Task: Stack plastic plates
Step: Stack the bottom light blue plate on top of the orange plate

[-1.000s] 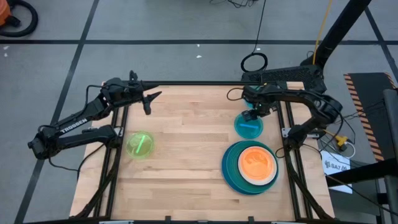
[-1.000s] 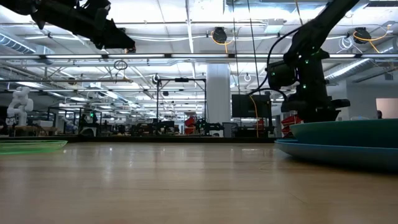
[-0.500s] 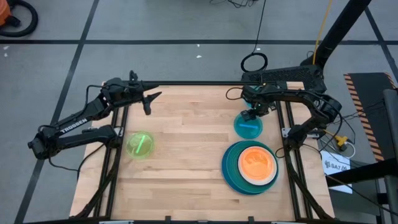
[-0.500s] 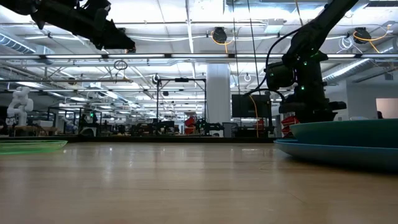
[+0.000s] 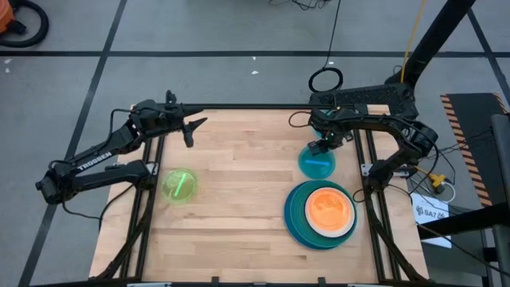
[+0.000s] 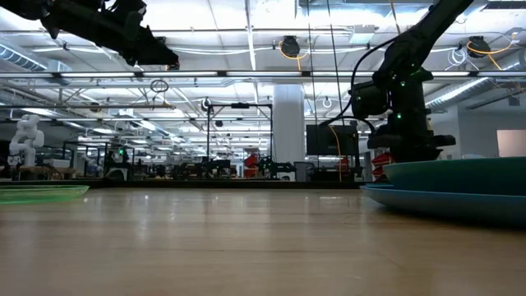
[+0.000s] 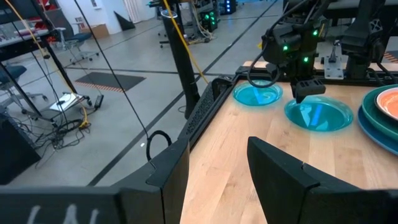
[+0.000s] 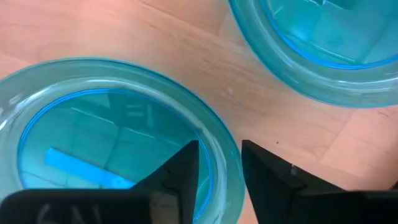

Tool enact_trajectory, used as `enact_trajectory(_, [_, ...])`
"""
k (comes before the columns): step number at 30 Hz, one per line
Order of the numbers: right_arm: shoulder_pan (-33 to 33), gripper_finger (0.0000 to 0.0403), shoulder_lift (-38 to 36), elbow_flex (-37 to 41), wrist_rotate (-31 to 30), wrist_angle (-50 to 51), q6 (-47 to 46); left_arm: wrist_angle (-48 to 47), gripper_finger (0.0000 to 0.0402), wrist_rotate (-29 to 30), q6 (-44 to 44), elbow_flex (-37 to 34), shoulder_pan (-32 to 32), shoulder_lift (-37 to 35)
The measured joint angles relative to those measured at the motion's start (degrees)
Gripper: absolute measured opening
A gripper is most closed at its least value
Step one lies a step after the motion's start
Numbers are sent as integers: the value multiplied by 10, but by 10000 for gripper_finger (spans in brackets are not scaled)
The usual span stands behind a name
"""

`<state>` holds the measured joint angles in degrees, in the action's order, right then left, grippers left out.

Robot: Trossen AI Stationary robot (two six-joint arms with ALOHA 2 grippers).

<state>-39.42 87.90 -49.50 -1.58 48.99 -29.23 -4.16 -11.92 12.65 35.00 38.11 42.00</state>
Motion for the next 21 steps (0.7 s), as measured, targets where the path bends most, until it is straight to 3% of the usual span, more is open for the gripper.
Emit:
enact_trajectory(8, [0,90,0,0,4,-19,16,0,170,0,1,0,0,0])
enact_trajectory(13, [0,114,0,0,47,-31,40,0,170,0,1,0,0,0])
enact_trajectory(21, [0,148,0,0,49,-38,60,0,170,0,1,0,0,0])
